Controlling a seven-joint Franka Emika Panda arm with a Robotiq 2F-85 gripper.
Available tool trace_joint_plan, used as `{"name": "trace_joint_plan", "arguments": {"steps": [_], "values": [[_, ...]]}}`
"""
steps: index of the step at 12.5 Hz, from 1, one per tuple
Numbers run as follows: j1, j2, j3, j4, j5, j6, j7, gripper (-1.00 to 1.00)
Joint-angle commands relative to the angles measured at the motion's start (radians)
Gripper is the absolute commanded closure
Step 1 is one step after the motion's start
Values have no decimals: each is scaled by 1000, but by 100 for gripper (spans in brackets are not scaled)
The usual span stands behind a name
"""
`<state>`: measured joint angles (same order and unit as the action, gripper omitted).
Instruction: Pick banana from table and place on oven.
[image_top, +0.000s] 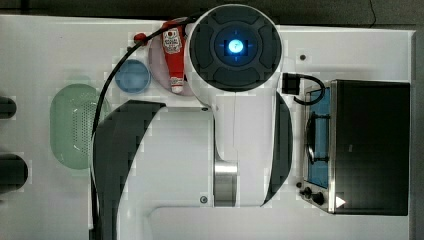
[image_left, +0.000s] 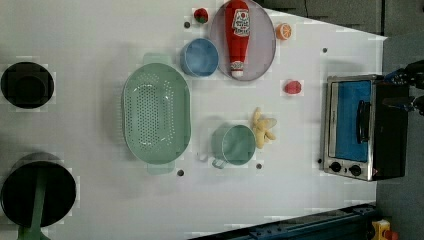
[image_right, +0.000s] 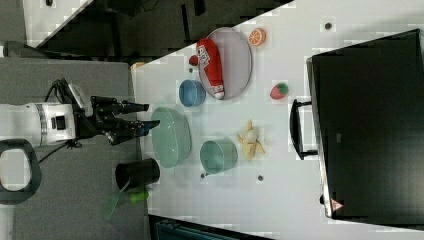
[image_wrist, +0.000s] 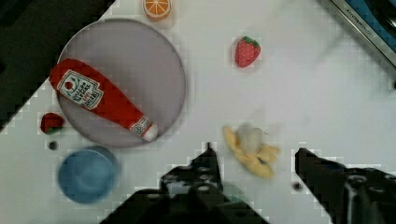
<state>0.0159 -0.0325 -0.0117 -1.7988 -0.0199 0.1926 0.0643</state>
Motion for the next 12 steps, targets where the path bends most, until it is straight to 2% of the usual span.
{"name": "trace_joint_plan", "arguments": {"steps": [1, 3, 7, 12], "values": [[-29, -463, -23, -229, 3, -216, -63, -58], [-29, -463, -23, -230, 3, -215, -63, -99], [-26, -438, -17, -268, 3, -165, -63, -100], [-25, -290, 8, -397, 3, 76, -63, -100]]}}
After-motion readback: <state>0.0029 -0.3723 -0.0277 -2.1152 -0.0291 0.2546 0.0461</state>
